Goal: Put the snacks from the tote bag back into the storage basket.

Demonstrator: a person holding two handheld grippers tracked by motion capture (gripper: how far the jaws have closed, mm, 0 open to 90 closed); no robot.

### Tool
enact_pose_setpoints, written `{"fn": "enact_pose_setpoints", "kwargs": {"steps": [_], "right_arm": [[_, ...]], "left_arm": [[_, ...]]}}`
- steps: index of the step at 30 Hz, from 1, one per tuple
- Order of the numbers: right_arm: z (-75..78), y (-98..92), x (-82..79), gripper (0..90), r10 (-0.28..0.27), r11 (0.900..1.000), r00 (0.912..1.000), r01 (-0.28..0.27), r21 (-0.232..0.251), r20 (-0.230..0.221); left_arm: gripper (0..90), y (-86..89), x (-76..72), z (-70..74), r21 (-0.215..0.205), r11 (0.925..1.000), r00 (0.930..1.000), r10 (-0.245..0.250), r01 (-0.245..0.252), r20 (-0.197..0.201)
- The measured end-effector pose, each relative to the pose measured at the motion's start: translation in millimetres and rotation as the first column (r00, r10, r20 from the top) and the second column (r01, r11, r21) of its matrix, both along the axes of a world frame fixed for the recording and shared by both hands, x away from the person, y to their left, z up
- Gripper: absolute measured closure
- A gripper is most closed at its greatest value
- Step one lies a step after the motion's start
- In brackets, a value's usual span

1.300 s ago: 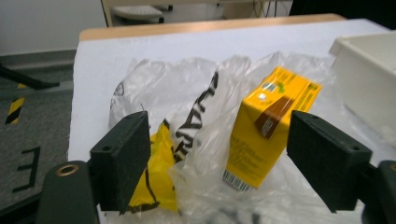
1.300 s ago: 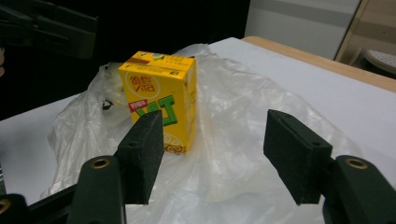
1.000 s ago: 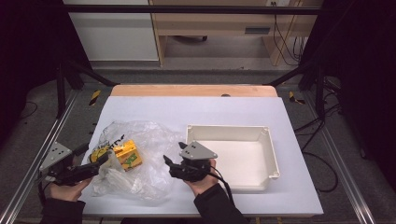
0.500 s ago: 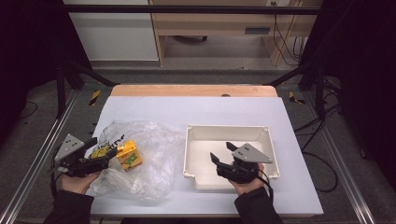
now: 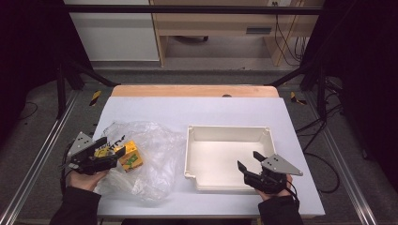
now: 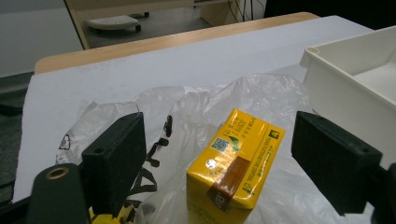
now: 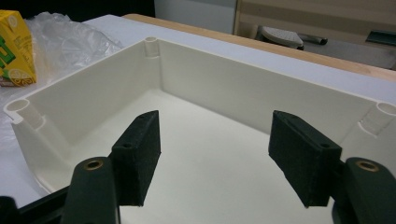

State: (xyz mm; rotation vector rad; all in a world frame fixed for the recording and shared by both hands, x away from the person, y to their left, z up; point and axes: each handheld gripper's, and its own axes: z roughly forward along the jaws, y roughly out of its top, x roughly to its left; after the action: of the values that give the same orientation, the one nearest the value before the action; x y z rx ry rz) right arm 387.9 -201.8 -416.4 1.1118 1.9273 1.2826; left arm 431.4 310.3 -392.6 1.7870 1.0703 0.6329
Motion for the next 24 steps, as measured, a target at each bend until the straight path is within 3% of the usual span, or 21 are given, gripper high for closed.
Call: {"fn": "enact_pose_setpoints", "kwargs": {"steps": [14,24], "right_arm": [[-3.7,-0.5,0.9,34.3,0.008,1.0,0.9999,-0.008,-0.007,-0.01],[-5.9,0.9,2.1,34.7,0.004,1.0,0.9998,-0.005,-0.015,-0.021]], "left_arm": [[24.3,-3.2,8.1,-13.3,0.076,0.9957,0.9974,-0.049,0.053,-0.052],[31.2,-8.8,12.0,-26.7,0.116,0.9877,0.9906,-0.094,0.105,-0.1]]}}
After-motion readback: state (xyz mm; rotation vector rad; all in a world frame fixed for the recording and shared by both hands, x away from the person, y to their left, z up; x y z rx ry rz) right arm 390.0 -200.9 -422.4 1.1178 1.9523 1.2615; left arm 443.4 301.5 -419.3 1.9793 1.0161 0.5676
